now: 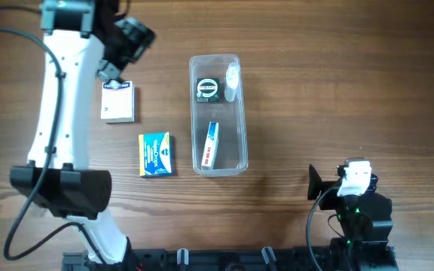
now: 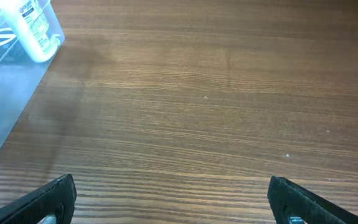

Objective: Pack container
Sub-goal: 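Move the left gripper back left to the white Hansaplast box, then lower the left gripper and grasp the Hansaplast box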

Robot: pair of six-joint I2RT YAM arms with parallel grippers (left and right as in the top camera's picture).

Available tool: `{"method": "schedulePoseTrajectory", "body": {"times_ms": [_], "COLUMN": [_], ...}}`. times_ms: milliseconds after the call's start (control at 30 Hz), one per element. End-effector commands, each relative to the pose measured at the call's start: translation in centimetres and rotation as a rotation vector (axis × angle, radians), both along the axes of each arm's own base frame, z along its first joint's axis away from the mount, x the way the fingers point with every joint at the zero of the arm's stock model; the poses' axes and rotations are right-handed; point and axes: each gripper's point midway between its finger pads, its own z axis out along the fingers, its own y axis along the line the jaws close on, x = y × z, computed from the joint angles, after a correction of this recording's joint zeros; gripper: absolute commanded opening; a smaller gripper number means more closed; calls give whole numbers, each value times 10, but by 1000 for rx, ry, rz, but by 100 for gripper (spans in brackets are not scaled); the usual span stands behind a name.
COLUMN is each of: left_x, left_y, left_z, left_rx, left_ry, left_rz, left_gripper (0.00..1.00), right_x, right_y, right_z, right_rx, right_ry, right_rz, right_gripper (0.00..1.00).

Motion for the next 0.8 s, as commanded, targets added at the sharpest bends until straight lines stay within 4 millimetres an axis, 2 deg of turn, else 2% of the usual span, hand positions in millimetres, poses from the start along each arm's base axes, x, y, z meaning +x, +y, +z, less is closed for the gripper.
{"method": "schedulePoseTrajectory", "body": {"times_ms": [0, 200, 433, 500, 767], "left_x": [-6, -17, 2, 2, -9], "left_y": [31, 44, 52, 54, 85], "left_z": [-6, -42, -87, -96, -134], "left_rx": [47, 91, 154, 159, 112], "left_ry": [26, 120, 122, 144, 276], "left_rz": [37, -151, -448, -504, -513], "left_gripper": [100, 99, 100, 100, 100], "right_x": [0, 0, 0, 0, 0], "right_y": [-4, -4, -4, -4, -4], "right_z": [0, 0, 0, 0, 0], "right_rx": [-20, -20, -20, -20, -20], "right_ry": [-9, -9, -9, -9, -9], "right_rz": [-16, -16, -16, -16, -16], "right_gripper": [100, 100, 100, 100, 100]}}
